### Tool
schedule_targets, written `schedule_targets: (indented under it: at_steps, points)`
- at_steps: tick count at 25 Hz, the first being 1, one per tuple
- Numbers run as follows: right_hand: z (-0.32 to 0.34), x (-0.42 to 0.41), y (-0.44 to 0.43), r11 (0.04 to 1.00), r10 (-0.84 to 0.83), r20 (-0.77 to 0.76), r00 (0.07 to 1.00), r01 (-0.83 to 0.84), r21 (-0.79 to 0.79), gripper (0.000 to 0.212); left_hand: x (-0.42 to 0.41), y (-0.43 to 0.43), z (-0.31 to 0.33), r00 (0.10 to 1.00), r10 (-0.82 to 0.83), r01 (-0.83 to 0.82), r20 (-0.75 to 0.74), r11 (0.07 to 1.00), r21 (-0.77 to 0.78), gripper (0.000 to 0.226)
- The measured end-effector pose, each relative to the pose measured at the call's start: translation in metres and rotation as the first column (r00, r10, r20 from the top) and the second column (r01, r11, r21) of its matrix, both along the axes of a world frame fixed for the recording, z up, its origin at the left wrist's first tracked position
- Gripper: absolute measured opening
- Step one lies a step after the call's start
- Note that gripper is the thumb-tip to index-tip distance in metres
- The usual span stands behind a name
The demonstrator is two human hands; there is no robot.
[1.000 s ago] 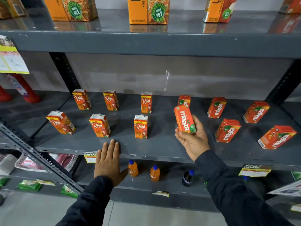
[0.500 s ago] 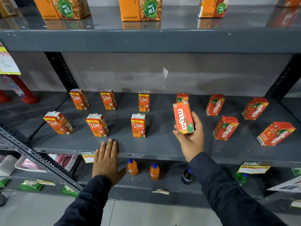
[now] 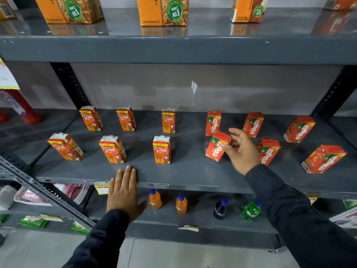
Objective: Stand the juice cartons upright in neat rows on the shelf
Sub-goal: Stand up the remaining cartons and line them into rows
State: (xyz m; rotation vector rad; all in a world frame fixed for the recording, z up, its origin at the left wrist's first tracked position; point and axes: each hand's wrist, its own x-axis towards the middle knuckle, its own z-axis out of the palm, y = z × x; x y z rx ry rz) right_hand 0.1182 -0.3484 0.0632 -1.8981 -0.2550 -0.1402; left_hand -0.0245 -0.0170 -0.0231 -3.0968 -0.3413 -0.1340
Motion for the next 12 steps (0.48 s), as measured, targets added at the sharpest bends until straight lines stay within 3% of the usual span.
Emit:
schedule_targets:
  at_steps: [4,12]
  points:
    - [-0.005,0.008,-0.007,0.992,-0.004,-0.011,1.0,0.003,-0.124,0.052,-0.001,0.002,-0.001,1.0,-0.002,0.002,0.001,1.0,-0.002,0.113]
    - [-0.009,0.016,-0.016,0.98,0.105,-0.098,0.99,-0.12,-0.161,0.046,-0.001,0.001,-0.001,1.0,-0.004,0.004,0.009,1.0,-0.007,0.113]
